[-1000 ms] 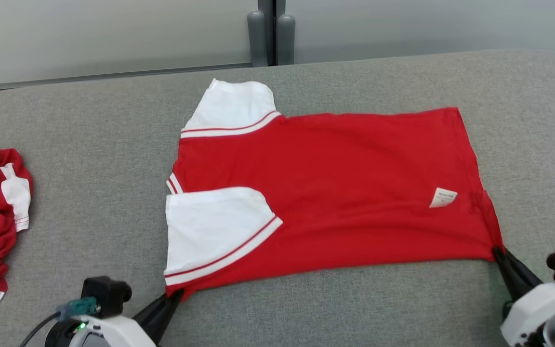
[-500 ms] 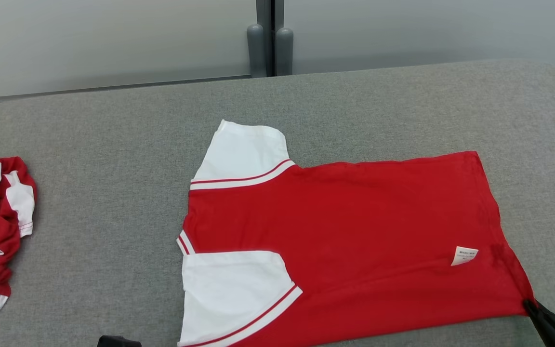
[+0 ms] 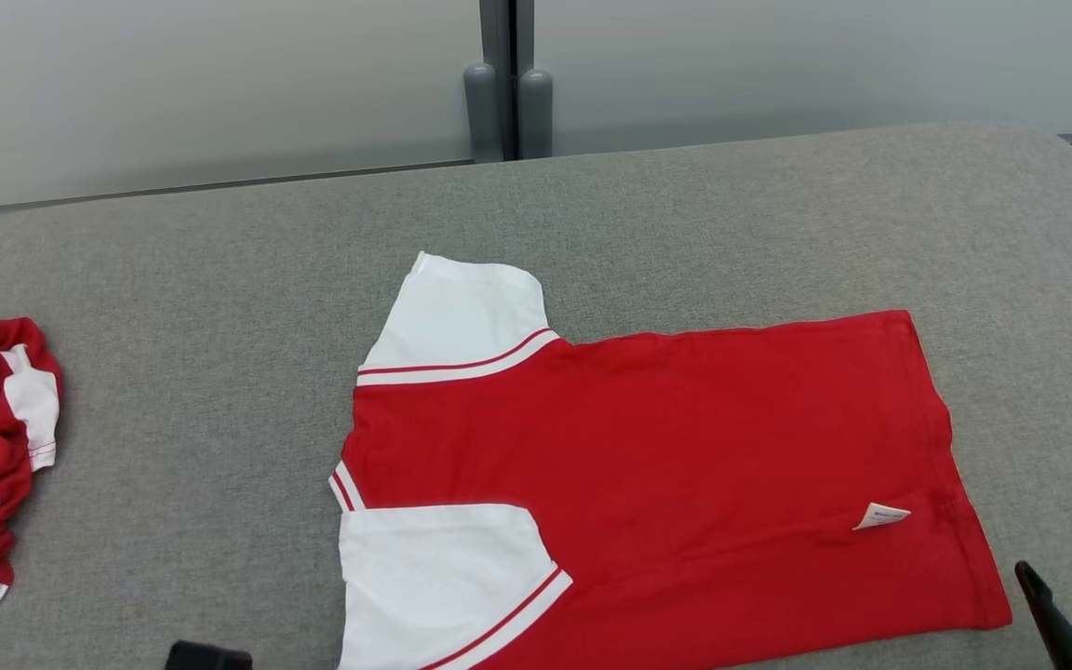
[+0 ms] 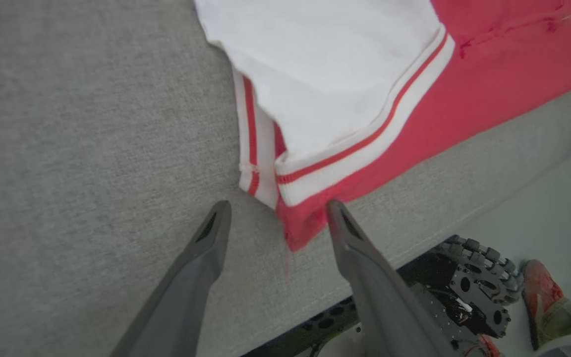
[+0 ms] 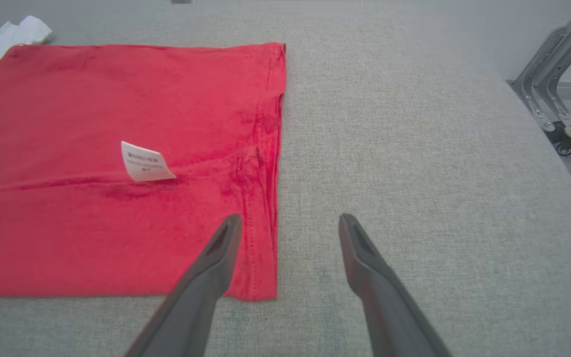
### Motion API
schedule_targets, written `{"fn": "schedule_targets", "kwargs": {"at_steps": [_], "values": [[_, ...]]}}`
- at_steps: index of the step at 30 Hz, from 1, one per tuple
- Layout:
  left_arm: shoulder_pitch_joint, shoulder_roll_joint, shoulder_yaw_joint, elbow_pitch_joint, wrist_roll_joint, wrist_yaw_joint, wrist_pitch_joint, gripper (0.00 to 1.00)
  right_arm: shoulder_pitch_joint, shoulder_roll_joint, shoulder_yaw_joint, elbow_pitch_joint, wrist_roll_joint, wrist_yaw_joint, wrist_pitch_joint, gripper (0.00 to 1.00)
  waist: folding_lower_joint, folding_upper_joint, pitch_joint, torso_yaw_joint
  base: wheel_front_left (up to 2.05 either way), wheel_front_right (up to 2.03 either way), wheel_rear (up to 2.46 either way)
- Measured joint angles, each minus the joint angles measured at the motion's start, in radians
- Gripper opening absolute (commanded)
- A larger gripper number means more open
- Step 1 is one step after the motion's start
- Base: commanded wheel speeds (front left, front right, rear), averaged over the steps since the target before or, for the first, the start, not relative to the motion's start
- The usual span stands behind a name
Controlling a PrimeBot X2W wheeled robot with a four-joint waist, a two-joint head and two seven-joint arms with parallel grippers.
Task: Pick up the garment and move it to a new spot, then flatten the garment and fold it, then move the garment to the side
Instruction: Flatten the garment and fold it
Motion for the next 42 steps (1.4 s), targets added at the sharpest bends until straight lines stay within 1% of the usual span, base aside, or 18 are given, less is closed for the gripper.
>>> {"fn": "schedule_targets", "kwargs": {"at_steps": [3, 5, 8, 11, 14, 16, 18, 22, 24, 28, 32, 37, 42], "values": [[-0.016, 0.026, 0.039, -0.039, 0.0, 0.011, 0.002, 1.0, 0.005, 0.008, -0.039, -0.049, -0.039, 0.0, -0.002, 1.0, 0.0, 0.0, 0.007, -0.003, 0.0, 0.0, 0.0], [-0.071, 0.03, 0.073, -0.066, -0.013, 0.007, -0.005, 1.0, 0.002, 0.032, -0.062, -0.078, -0.057, 0.0, -0.017, 1.0, 0.0, 0.0, 0.013, -0.001, 0.0, 0.0, 0.0], [-0.2, 0.033, 0.123, -0.083, -0.038, -0.018, 0.002, 1.0, -0.017, 0.07, -0.065, -0.114, -0.088, 0.0, -0.027, 1.0, 0.0, 0.0, 0.031, 0.006, 0.0, 0.0, 0.0], [-0.376, 0.026, 0.142, -0.06, -0.064, -0.052, 0.047, 1.0, -0.062, 0.09, -0.042, -0.142, -0.111, 0.0, -0.026, 1.0, 0.0, 0.0, 0.057, 0.009, 0.0, 0.0, 0.0], [-0.582, 0.005, 0.146, 0.024, -0.072, -0.078, 0.095, 1.0, -0.119, 0.095, -0.02, -0.16, -0.124, 0.0, -0.021, 1.0, 0.0, 0.0, 0.092, 0.007, 0.0, 0.0, 0.0], [-0.708, -0.012, 0.134, 0.108, -0.07, -0.095, 0.129, 1.0, -0.173, 0.095, 0.003, -0.166, -0.156, 0.0, -0.031, 1.0, 0.0, 0.0, 0.117, 0.0, 0.0, 0.0, 0.0], [-0.816, -0.035, 0.115, 0.206, -0.06, -0.097, 0.171, 1.0, -0.224, 0.105, 0.03, -0.161, -0.181, 0.0, -0.043, 1.0, 0.0, 0.0, 0.144, -0.012, 0.0, 0.0, 0.0], [-1.002, -0.067, 0.076, 0.396, -0.021, -0.096, 0.24, 1.0, -0.293, 0.146, 0.084, -0.124, -0.192, 0.0, -0.08, 1.0, 0.0, 0.0, 0.198, -0.044, 0.0, 0.0, 0.0], [-1.07, -0.075, 0.042, 0.48, 0.002, -0.107, 0.281, 1.0, -0.318, 0.155, 0.094, -0.094, -0.201, 0.0, -0.1, 1.0, 0.0, 0.0, 0.224, -0.064, 0.0, 0.0, 0.0], [-1.176, -0.088, -0.001, 0.608, 0.04, -0.141, 0.323, 1.0, -0.349, 0.171, 0.106, -0.04, -0.201, 0.0, -0.145, 1.0, 0.0, 0.0, 0.27, -0.108, 0.0, 0.0, 0.0], [-1.233, -0.089, -0.032, 0.715, 0.063, -0.159, 0.351, 1.0, -0.374, 0.191, 0.126, 0.002, -0.199, 0.0, -0.179, 1.0, 0.0, 0.0, 0.305, -0.156, 0.0, 0.0, 0.0], [-1.262, -0.088, -0.062, 0.795, 0.085, -0.177, 0.367, 1.0, -0.398, 0.198, 0.143, 0.047, -0.189, 0.0, -0.213, 1.0, 0.0, 0.0, 0.337, -0.206, 0.0, 0.0, 0.0], [-1.28, -0.085, -0.078, 0.844, 0.094, -0.193, 0.357, 1.0, -0.416, 0.201, 0.151, 0.078, -0.18, 0.0, -0.233, 1.0, 0.0, 0.0, 0.352, -0.231, 0.0, 0.0, 0.0]]}}
